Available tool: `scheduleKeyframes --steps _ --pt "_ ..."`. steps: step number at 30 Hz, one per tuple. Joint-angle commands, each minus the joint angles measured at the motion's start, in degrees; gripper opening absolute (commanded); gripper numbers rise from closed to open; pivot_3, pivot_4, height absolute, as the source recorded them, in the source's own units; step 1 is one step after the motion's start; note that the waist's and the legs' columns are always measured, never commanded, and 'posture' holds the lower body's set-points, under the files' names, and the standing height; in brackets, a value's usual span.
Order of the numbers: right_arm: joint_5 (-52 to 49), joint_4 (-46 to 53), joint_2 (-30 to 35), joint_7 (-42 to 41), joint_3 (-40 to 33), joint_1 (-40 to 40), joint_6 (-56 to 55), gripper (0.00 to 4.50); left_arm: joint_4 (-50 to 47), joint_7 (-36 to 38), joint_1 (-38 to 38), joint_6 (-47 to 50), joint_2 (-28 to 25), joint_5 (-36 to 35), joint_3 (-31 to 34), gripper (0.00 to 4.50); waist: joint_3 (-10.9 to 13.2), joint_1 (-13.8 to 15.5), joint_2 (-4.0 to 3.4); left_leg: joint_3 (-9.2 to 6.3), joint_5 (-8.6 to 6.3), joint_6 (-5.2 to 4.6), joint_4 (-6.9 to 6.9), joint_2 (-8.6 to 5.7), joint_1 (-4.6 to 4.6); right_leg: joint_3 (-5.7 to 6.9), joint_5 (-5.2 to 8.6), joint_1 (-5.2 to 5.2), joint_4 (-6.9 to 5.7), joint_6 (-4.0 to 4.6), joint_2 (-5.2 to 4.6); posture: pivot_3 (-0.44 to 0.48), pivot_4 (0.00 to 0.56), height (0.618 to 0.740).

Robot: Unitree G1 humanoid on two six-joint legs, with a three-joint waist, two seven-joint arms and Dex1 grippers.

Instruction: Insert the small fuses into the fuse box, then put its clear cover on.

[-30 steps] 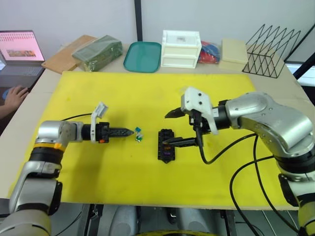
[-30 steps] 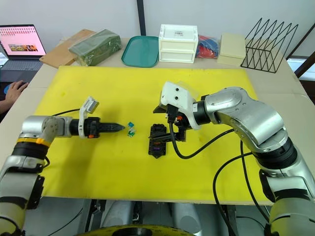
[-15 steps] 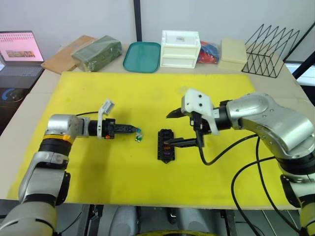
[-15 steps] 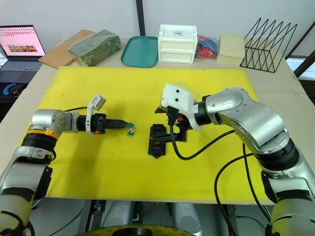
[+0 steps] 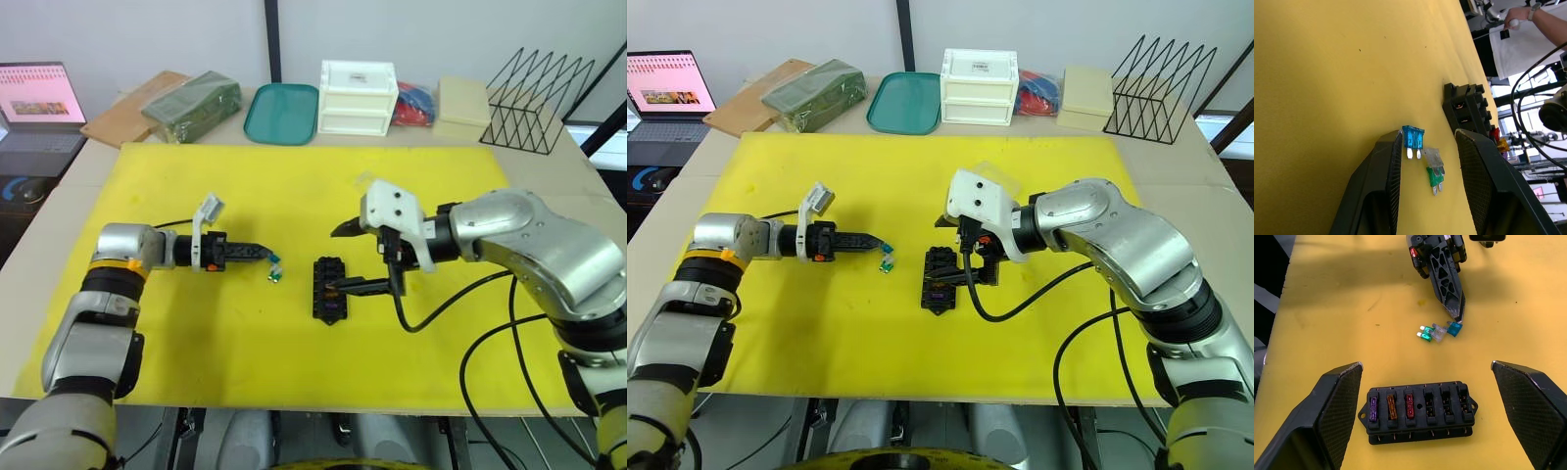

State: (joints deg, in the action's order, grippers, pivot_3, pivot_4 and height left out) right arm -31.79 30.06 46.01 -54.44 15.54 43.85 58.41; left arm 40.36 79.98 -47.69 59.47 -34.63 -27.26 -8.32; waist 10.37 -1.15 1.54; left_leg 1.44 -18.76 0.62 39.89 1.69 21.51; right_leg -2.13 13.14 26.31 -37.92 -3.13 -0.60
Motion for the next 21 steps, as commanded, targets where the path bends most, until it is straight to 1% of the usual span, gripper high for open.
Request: scheduleKeyframes --steps 1,10,21 --pt "0.23 1.24 0.03 -0.06 -0.55 0.74 -0.96 4.5 -0.91 0.79 0.47 -0.67 -0.61 1.46 -0.74 1.85 0.0 0.01 0.0 0.0 0.0 0.0 0.0 0.0 0.0 0.0 0.0 0.0 0.0 0.0 0.0 0.0 0.15 0.74" --pt "0.54 1.3 0.01 0.15 -0.42 0.89 -0.93 4.5 0.13 3.36 0.51 -2.47 1.68 4.13 -3.75 1.85 0.0 0.21 0.0 0.01 0.0 0.0 0.0 0.0 0.0 0.0 0.0 -0.02 0.01 0.0 -0.01 0.0 0.15 0.74" --pt "0.54 1.8 0.22 0.69 -0.47 0.58 -0.55 4.5 4.23 3.54 -1.18 -4.51 4.05 6.5 -3.13 1.85 -0.01 0.44 0.0 0.0 -0.01 -0.02 0.0 -0.04 0.0 0.01 0.01 -0.07 0.05 -0.01 -0.04 0.0 0.15 0.74"
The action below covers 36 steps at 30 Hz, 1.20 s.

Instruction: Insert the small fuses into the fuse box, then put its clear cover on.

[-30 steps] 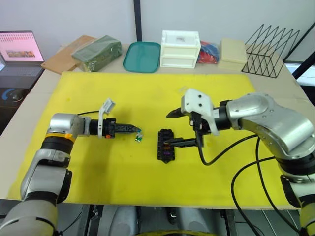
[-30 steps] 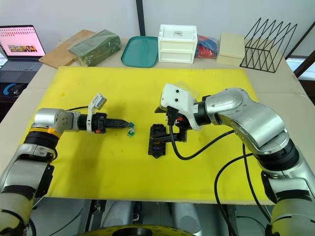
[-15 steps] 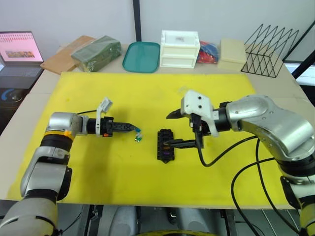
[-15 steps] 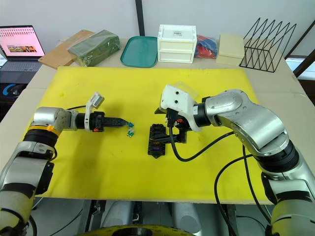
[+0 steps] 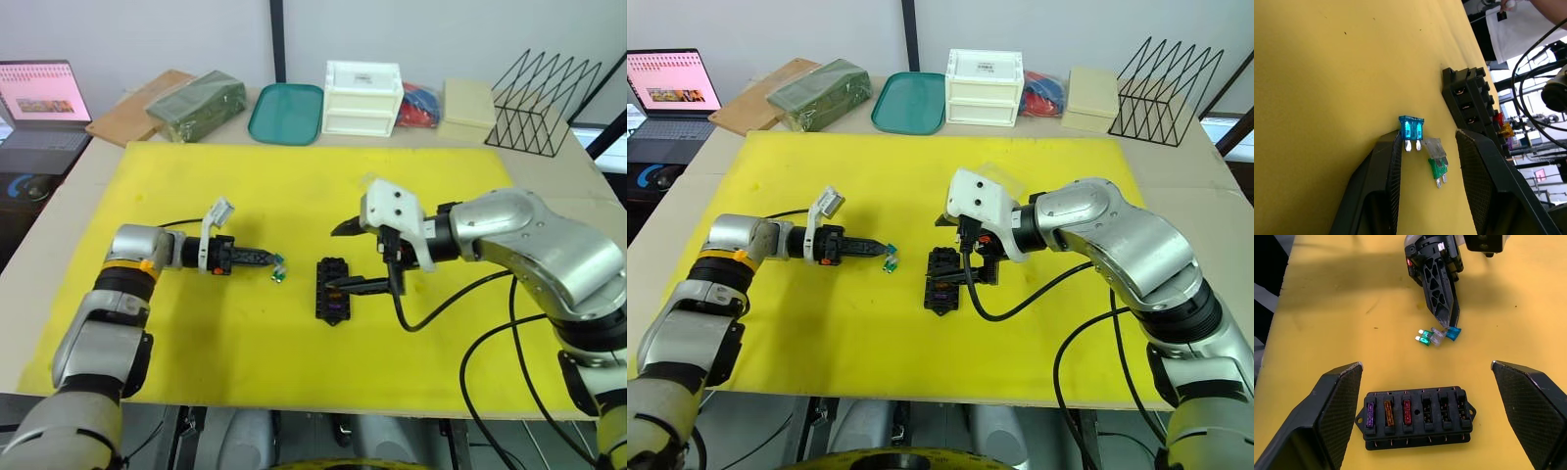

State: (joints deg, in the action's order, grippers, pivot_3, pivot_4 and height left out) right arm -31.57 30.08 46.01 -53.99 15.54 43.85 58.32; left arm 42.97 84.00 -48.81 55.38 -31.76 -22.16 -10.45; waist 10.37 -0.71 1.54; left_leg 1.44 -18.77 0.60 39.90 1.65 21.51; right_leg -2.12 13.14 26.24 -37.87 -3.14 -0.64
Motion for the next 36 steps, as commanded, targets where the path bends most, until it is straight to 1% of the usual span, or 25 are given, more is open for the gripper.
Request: scheduleKeyframes --steps 1,3,6,7,14,16,17,19,21,25,28,31,34,36 --pt "0.33 1.77 0.24 0.27 -0.46 0.56 -0.49 4.5 2.24 -0.81 -0.17 -0.73 1.31 1.78 -0.87 1.68 0.0 0.01 -0.01 0.0 0.0 0.0 0.0 0.0 0.0 0.0 0.0 -0.01 0.0 0.0 0.0 0.0 0.15 0.74" --pt "0.37 1.75 0.25 0.32 -0.41 0.54 -0.58 4.5 3.04 -1.01 -0.21 -1.33 1.44 2.32 -0.78 1.3 -0.01 -0.01 -0.01 0.0 0.0 0.0 0.0 -0.01 -0.01 0.0 0.0 -0.02 0.0 0.0 -0.01 0.0 0.15 0.74" --pt "0.48 1.64 0.27 0.23 -0.34 0.53 -0.87 4.5 3.38 -1.09 0.2 -2.09 1.44 3.07 -0.99 0.25 -0.01 -0.05 -0.02 0.0 0.0 0.0 0.0 -0.01 -0.02 0.0 0.0 -0.02 0.0 0.0 -0.01 0.0 0.15 0.74" --pt "0.56 1.56 0.27 0.19 -0.32 0.54 -0.99 4.5 3.47 -1.33 0.37 -2.46 1.4 3.43 -1.07 0.01 -0.02 -0.05 -0.03 -0.01 0.0 0.0 0.0 -0.01 -0.03 0.0 0.0 -0.03 -0.01 0.0 -0.01 0.0 0.15 0.74" --pt "0.94 1.33 0.21 -0.07 -0.23 0.57 -1.29 4.5 3.64 -1.42 0.63 -3.76 0.08 3.65 0.13 0.01 -0.03 -0.14 -0.04 -0.02 0.0 0.0 0.02 0.0 -0.12 0.0 0.0 -0.11 -0.05 0.0 0.01 0.0 0.15 0.74" --pt "0.73 1.35 0.1 -0.09 -0.42 0.51 -1.01 4.5 2.15 -1.31 0.64 -3.8 -0.77 2.5 1.73 0.01 -0.03 -0.18 -0.04 -0.03 0.0 0.0 0.03 0.0 -0.11 0.0 0.0 -0.11 -0.06 0.0 0.01 0.0 0.15 0.74" --pt "0.39 1.35 -0.02 -0.05 -0.68 0.46 -0.56 4.5 0.34 -1.77 1.06 -5.1 -1.13 1.41 3.64 0.01 -0.03 -0.27 -0.04 -0.03 0.0 0.0 0.04 0.0 -0.11 0.0 0.0 -0.1 -0.07 0.0 0.01 0.0 0.15 0.74" --pt "-0.66 1.14 -0.43 0.08 -1.36 0.48 0.75 4.5 -3.87 -2.71 2.13 -6.5 -1.68 -0.77 7.12 0.01 -0.02 -0.51 -0.02 -0.02 0.0 0.0 0.04 0.03 -0.11 -0.01 0.0 -0.07 -0.1 0.0 0.02 0.0 0.15 0.74" --pt "-2.74 0.55 -1.49 0.64 -2.7 0.75 3.07 4.5 -10.32 -3.12 4.08 -7.15 -1.93 -3.97 10.99 0.01 0.0 -0.59 0.0 -0.03 0.0 0.0 0.05 0.09 -0.06 -0.02 -0.01 0.04 -0.13 0.02 0.05 0.0 0.15 0.74" --pt "-9.62 -2.5 -5.94 2.51 -7.4 3.17 11.47 4.5 -30.01 -4.83 10.84 -3.5 -2.61 -12.37 17.47 0.01 0.01 -0.55 0.0 -0.03 0.0 0.0 0.05 0.17 0.0 -0.07 -0.02 0.12 -0.15 0.03 0.02 0.0 0.15 0.74" --pt "-14.27 -5.4 -9.66 4.4 -10.45 6.15 18.05 4.5 -43.98 -7.21 15.99 -2.04 -3.04 -16.33 18.25 0.01 0.01 -0.4 -0.01 -0.02 0.0 0.0 0.04 0.24 0.0 -0.16 -0.02 0.11 -0.14 0.02 -0.08 0.0 0.15 0.74" --pt "-17.11 -7.53 -12.4 6.23 -12.49 8.3 22.07 4.5 -50.77 -10.06 17.63 0.18 -2.55 -20.18 18.53 0.01 0.01 -0.18 -0.01 -0.03 0.0 0.0 0.04 0.21 -0.01 -0.15 -0.02 0.07 -0.12 0.02 -0.12 0.0 0.15 0.74" --pt "-18.68 -9.49 -14.2 7.73 -13.85 10.01 24.64 4.5 -53.88 -11.7 18.28 0.52 -2.52 -22.19 18.08 0.01 0.01 -0.23 -0.01 -0.02 0.0 0.0 0.04 0.15 -0.01 -0.14 -0.02 0.05 -0.1 0.02 -0.1 0.0 0.15 0.74" --pt "-19.68 -10.52 -14.88 8.39 -14.43 10.81 26.22 4.06 -54.73 -13.06 18.27 0.38 -2.11 -23.22 17.83 0.0 0.01 -0.29 -0.01 -0.01 0.0 0.0 0.04 0.13 -0.01 -0.14 -0.02 0.05 -0.09 0.01 -0.08 0.0 0.15 0.74"
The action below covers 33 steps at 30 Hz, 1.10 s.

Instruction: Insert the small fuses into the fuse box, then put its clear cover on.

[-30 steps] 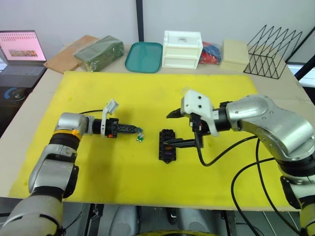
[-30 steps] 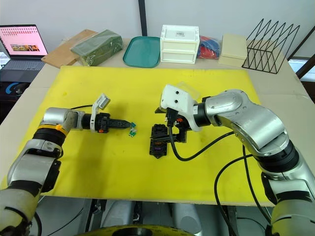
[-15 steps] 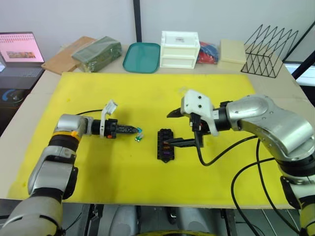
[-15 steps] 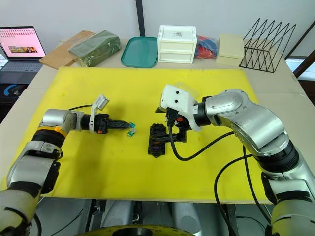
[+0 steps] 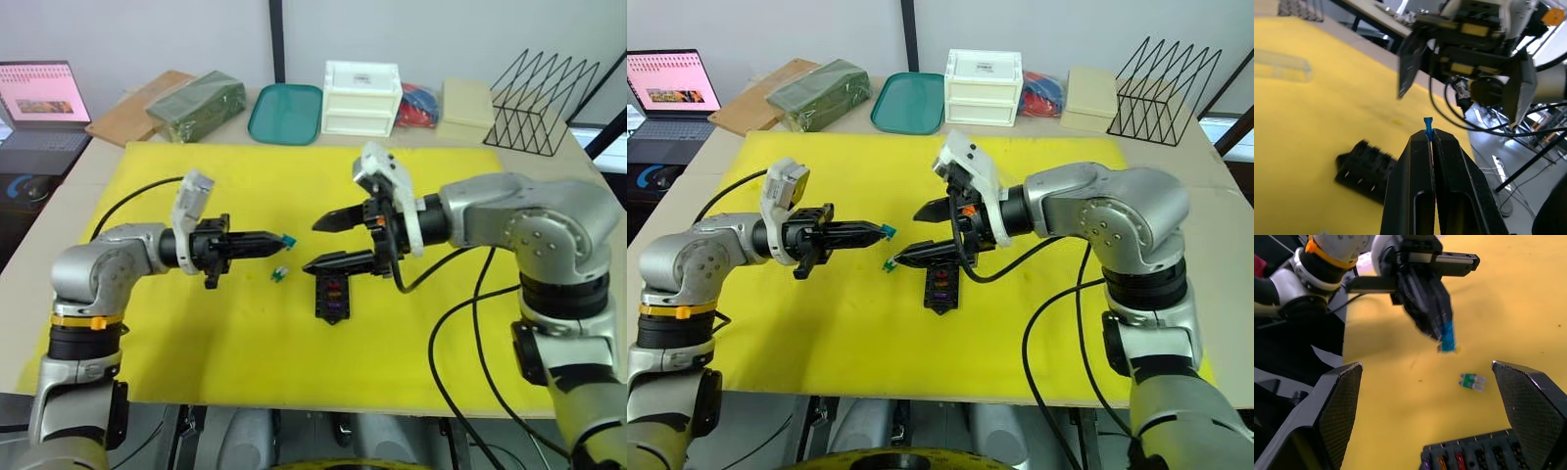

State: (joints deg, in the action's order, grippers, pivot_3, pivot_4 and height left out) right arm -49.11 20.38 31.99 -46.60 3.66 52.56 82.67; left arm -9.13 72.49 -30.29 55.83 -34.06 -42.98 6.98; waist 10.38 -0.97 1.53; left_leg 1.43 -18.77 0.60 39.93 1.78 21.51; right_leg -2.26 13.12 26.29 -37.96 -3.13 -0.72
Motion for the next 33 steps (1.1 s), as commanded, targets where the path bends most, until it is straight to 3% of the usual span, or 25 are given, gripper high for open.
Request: scheduleKeyframes --steps 1,7,18,21,25,33 --pt "-2.69 -1.19 -1.19 1.32 -2.81 2.34 2.59 3.85 -2.89 -1.99 -0.23 -0.2 0.24 -2.8 0.24 0.0 0.0 -0.03 0.0 0.0 0.0 0.0 0.0 -0.01 0.0 0.0 0.0 0.0 0.0 0.0 0.01 0.0 0.15 0.74" --pt "-4.17 -1.94 -2.45 3.68 -3.66 2.86 4.47 1.79 -3.59 -3.45 0.14 -0.99 -0.27 -4.37 -0.63 0.0 0.0 -0.31 0.0 0.0 0.0 0.0 0.0 -0.01 -0.02 -0.01 0.0 0.01 0.0 0.0 0.09 0.0 0.15 0.74" --pt "-5.73 -2.19 -2.63 5.45 -3.81 2.93 4.98 1.79 -3.55 -4.83 0.07 -1.32 -1.03 -5.62 -1.16 0.0 0.0 -0.28 0.0 0.01 0.0 0.0 0.0 -0.02 -0.01 0.0 0.0 0.01 0.01 0.0 0.1 0.0 0.15 0.74" --pt "-6.05 -2.27 -2.46 5.41 -3.57 2.9 4.68 1.27 -3.52 -4.87 0.11 -1.49 -1.15 -5.49 -1.32 0.0 0.0 -0.28 0.0 0.01 0.0 0.0 -0.01 -0.02 -0.01 0.0 0.0 0.01 0.01 0.0 0.1 0.0 0.15 0.74" --pt "-6.35 -2.39 -2.4 5.46 -3.33 2.91 4.39 0.02 -3.36 -5.08 0.06 -1.62 -1.25 -5.64 -1.47 0.0 0.0 -0.29 0.0 0.01 0.0 0.0 -0.01 -0.02 -0.01 0.0 0.0 0.01 0.02 0.0 0.1 0.0 0.15 0.74" --pt "-5.54 -1.8 -1.84 5.76 -2.27 3.53 3.57 0.02 -2.2 -5.6 -1.09 1.2 -4.19 -4.08 -4.98 0.0 0.01 -0.3 -0.01 0.0 0.0 0.0 -0.02 -0.02 -0.01 0.0 0.0 0.01 0.03 0.0 0.12 0.0 0.15 0.74"
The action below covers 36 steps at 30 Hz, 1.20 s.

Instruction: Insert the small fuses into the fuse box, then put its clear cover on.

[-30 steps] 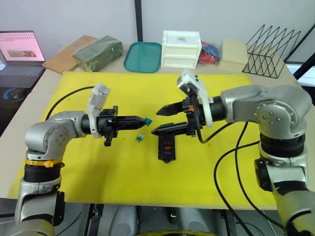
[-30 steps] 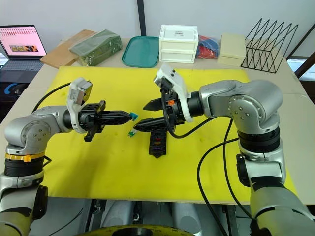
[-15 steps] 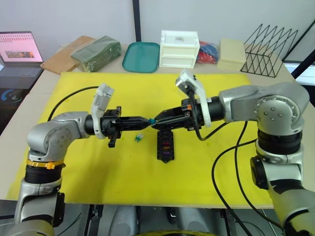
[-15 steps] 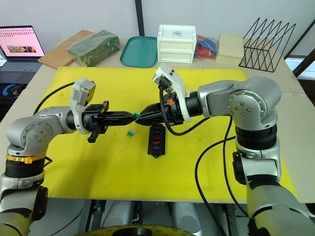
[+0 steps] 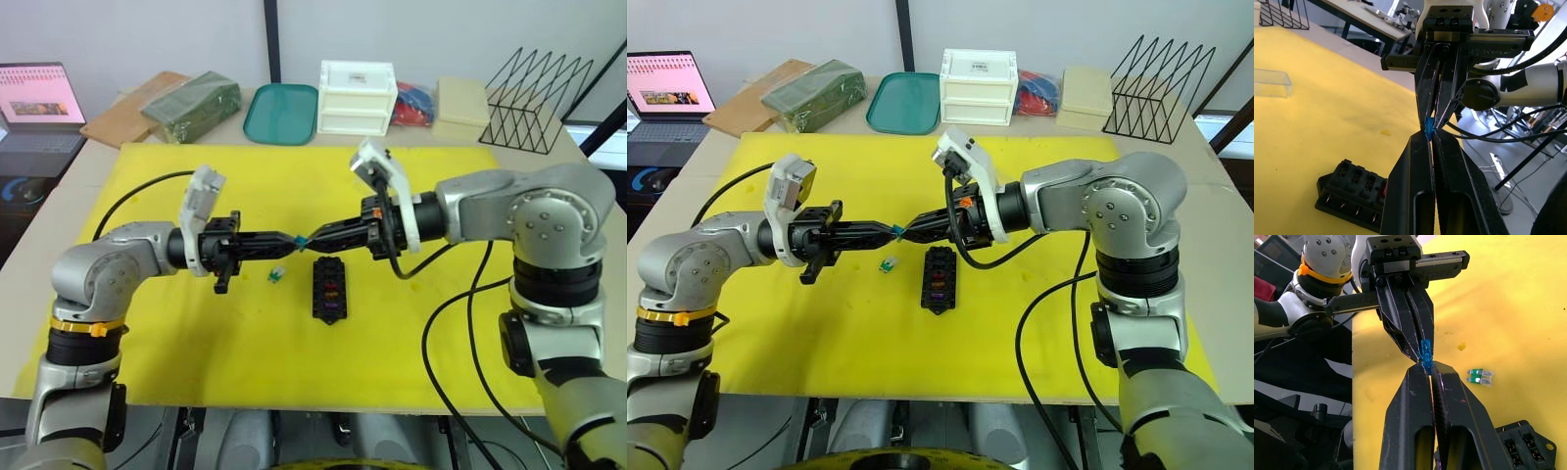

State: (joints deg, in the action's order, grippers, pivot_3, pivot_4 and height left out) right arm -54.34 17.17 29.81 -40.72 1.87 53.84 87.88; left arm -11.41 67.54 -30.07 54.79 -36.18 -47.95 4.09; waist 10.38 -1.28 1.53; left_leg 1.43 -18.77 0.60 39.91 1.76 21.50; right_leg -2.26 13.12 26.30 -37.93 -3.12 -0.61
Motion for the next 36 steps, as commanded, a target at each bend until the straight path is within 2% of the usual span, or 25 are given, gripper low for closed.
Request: scheduleKeyframes --steps 1,4,8,14,20,36 --pt "0.32 2.06 1.08 -0.33 0.4 2.39 -2.36 0.0 0.82 -1.28 -1.98 3.19 -2.94 1.66 -3.3 0.23 0.01 0.03 0.0 0.0 0.0 0.0 -0.01 0.0 0.0 0.0 0.0 0.0 0.0 0.0 0.0 0.0 0.15 0.74" --pt "5.85 5.94 6.96 -2.47 7.23 2.56 -8.21 0.0 0.78 0.56 -1.61 -2.78 -5.48 7.27 -7.72 1.02 0.03 0.04 -0.05 0.02 0.0 0.0 -0.02 -0.02 0.0 0.03 0.0 0.01 0.04 -0.01 0.01 0.0 0.15 0.74" --pt "14.02 8.71 15.22 -7.35 17.43 1.96 -16.95 0.0 1.53 4.35 -0.42 -13.97 -6.69 15.31 -13.71 2.47 0.03 0.08 -0.05 0.05 0.0 0.0 -0.17 -0.03 0.02 0.06 0.01 0.0 0.31 -0.01 0.0 0.0 0.15 0.74" --pt "22.09 8.94 19.53 -12.13 25.36 0.85 -24.45 0.0 5.0 7.13 -0.51 -23.49 -4.48 21.72 -18.97 4.47 0.04 0.15 -0.03 0.09 0.0 0.0 -0.22 -0.02 0.05 0.04 0.01 0.0 0.42 -0.01 0.02 0.0 0.15 0.74" --pt "28.38 7.64 19.53 -14.64 29.41 -0.2 -28.51 0.0 8.66 7.08 -1.63 -29.73 -0.8 26.34 -20.82 4.47 0.04 0.22 -0.03 0.1 0.0 0.0 -0.21 -0.01 0.07 0.03 0.01 0.0 0.46 -0.01 0.04 0.0 0.15 0.74" --pt "33.87 6.77 17.65 -16.99 29.92 -1.98 -28.9 0.0 8.93 7.44 -1.42 -31.06 1.67 28.19 -20.95 4.47 0.04 0.32 -0.03 0.09 0.0 0.0 -0.21 0.0 0.07 0.04 0.0 0.0 0.45 -0.01 0.03 0.0 0.15 0.74"
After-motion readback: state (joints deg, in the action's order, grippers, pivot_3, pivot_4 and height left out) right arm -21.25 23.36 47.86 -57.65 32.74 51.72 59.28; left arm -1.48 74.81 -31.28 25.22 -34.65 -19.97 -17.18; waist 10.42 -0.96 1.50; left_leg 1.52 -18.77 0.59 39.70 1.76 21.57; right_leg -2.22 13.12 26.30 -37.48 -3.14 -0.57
